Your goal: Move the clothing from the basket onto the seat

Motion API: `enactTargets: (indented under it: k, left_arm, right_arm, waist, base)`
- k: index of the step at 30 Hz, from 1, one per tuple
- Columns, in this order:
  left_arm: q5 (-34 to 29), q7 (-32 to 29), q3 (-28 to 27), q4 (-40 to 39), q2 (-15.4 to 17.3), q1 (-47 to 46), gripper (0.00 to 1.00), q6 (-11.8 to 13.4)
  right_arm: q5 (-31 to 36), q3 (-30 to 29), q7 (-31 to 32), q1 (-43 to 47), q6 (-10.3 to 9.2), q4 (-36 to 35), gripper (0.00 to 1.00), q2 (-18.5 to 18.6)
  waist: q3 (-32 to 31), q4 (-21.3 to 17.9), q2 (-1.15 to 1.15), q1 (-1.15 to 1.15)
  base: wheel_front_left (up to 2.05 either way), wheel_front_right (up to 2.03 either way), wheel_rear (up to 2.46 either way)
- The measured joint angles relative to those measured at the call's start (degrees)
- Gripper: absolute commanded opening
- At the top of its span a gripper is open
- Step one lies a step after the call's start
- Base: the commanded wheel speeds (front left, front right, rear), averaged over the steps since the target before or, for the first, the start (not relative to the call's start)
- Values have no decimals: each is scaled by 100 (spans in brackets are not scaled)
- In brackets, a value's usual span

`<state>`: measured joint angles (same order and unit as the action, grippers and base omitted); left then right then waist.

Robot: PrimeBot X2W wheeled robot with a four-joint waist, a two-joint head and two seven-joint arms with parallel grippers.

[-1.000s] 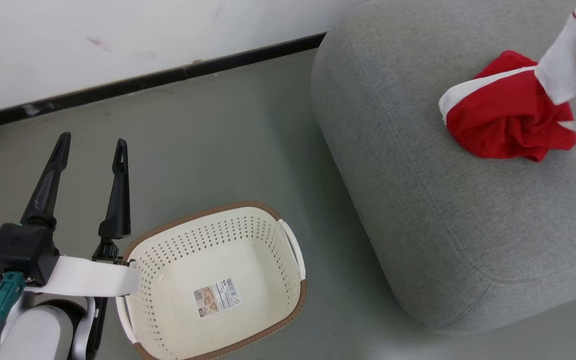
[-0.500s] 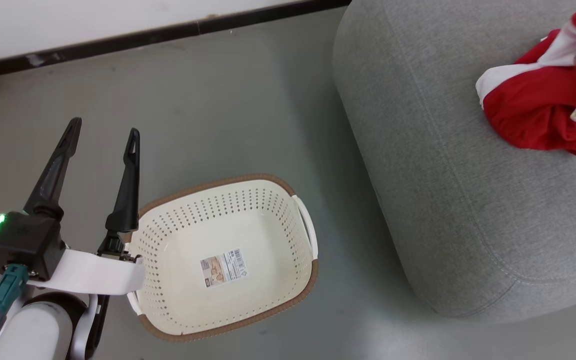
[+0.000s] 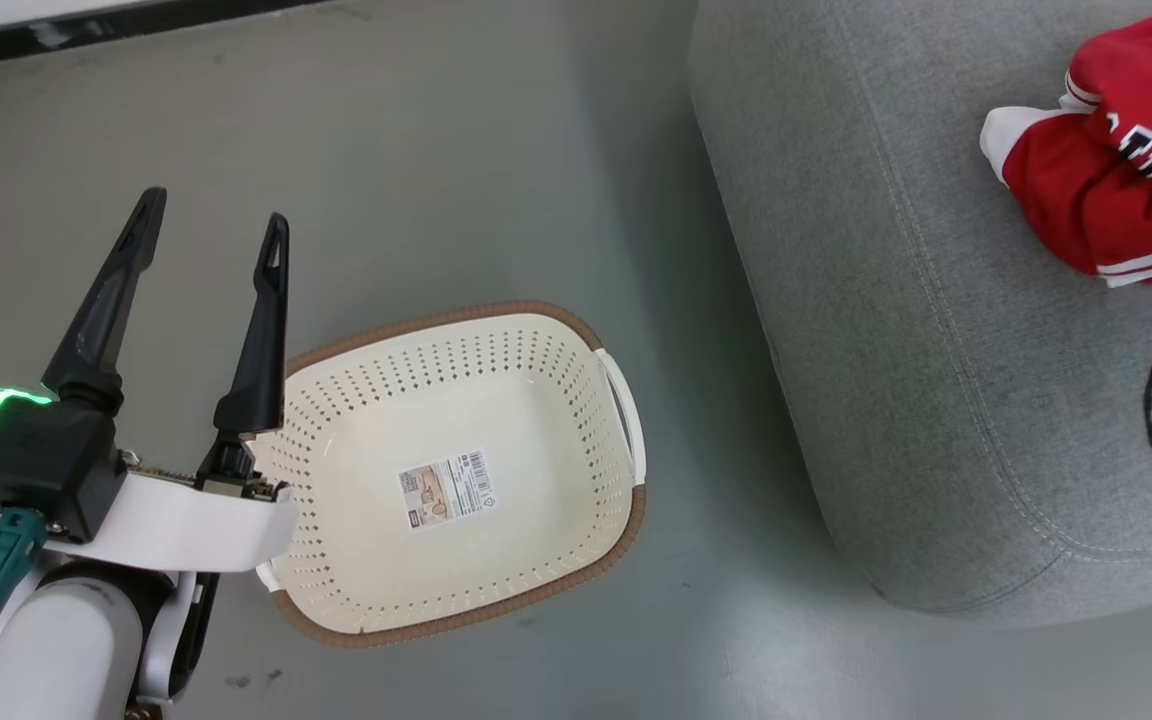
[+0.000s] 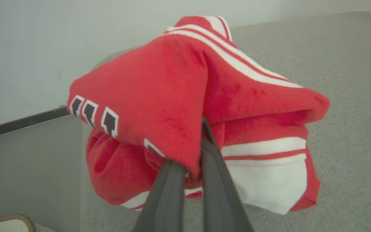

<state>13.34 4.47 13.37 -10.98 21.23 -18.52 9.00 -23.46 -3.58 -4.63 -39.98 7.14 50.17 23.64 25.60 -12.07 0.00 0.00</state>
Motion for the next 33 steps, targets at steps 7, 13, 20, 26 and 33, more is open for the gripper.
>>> enactTargets:
  k: [7,13,20,26,33]
  left_arm:
    - [0,19,-21,2,-43,-79,100,0]
    - [2,120,-21,96,-141,-149,100,3]
    - [62,313,-32,244,-241,-149,100,9]
    - [76,432,-30,378,-345,-149,100,16]
    - [127,567,-33,542,-396,-148,100,26]
  right_arm:
    - [-227,328,172,37,0,47,0,-92]
    - [-341,575,211,24,0,-83,35,-63]
    - [-547,831,210,60,0,-325,97,76]
    - [-805,1094,212,341,0,-589,100,181]
    - [-1045,1384,319,728,0,-991,100,214]
  waist:
    - [145,-62,0,0]
    - [154,-153,0,0]
    - [98,-256,0,0]
    - [21,-350,0,0]
    - [-97,-467,0,0]
  base:
    - [0,0,0]
    - [0,0,0]
    - [0,0,0]
    - [0,0,0]
    - [0,0,0]
